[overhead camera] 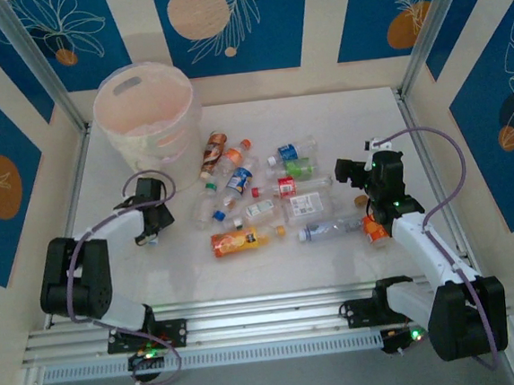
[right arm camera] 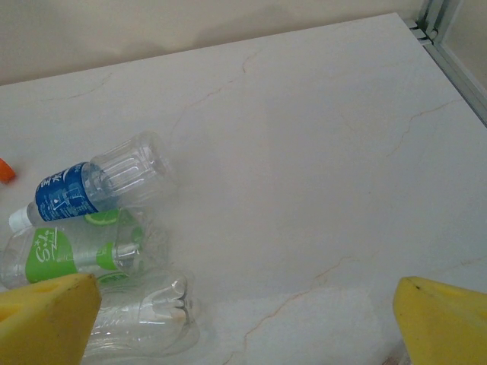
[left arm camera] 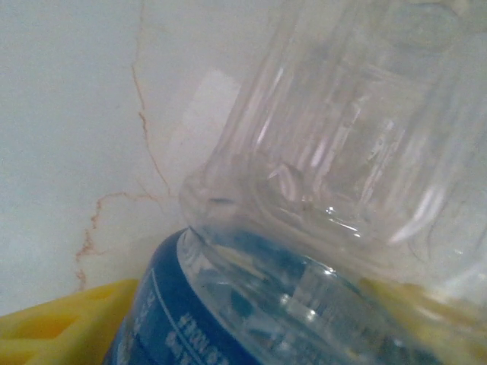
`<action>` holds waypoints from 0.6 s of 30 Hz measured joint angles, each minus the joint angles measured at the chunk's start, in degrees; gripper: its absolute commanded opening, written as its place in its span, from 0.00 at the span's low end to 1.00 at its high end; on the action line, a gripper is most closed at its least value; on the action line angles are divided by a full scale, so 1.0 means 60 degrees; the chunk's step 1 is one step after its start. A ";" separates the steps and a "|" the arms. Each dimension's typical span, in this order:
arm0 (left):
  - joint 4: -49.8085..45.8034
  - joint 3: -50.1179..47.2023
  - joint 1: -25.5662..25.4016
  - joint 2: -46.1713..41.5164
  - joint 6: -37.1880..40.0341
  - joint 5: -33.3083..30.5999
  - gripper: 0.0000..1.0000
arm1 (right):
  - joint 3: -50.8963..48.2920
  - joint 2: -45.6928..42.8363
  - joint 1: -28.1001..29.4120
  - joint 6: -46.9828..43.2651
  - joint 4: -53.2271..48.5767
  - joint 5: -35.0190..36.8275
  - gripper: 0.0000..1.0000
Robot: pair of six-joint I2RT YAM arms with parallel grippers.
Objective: Put the plastic bottles in the bin
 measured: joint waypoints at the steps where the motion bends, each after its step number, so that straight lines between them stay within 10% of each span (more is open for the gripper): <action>1: 0.0000 -0.0044 0.0000 -0.0171 -0.0004 0.0000 0.54 | 0.0000 0.0000 0.0000 0.0000 0.0000 0.0000 0.99; 18: -0.0335 -0.0579 0.0000 -0.2073 0.0000 0.0113 0.49 | 0.0000 -0.0390 0.0040 0.0000 -0.0007 0.0208 0.99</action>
